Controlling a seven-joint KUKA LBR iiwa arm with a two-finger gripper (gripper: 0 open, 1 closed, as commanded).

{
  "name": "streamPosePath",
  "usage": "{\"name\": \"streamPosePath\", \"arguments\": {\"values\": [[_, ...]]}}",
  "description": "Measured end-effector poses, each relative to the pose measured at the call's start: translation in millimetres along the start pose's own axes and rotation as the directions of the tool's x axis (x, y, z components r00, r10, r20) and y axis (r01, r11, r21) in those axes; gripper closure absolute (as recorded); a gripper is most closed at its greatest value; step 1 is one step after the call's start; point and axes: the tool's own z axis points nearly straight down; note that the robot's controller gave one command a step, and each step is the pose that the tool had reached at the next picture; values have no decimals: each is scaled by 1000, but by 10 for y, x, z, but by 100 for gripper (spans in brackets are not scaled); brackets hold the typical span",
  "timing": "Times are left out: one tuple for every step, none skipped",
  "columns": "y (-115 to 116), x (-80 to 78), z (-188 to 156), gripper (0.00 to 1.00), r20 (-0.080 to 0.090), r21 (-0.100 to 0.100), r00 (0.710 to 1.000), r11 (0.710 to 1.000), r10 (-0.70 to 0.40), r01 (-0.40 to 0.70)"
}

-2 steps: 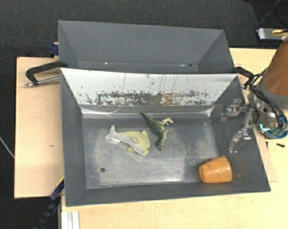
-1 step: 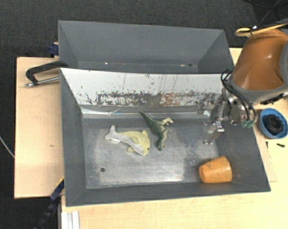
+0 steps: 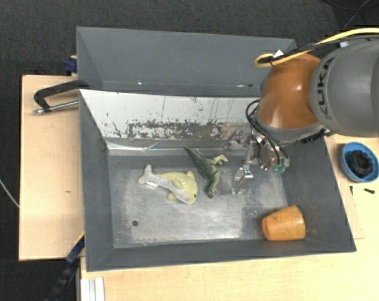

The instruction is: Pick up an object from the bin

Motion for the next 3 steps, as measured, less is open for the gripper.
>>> {"name": "streamPosePath", "arguments": {"values": [[570, 28, 232, 0, 12, 8, 977, 977, -214, 214], [559, 27, 227, 100, 13, 9, 977, 977, -214, 214], [356, 675, -1513, 100, 13, 11, 903, 903, -429, 429]]}}
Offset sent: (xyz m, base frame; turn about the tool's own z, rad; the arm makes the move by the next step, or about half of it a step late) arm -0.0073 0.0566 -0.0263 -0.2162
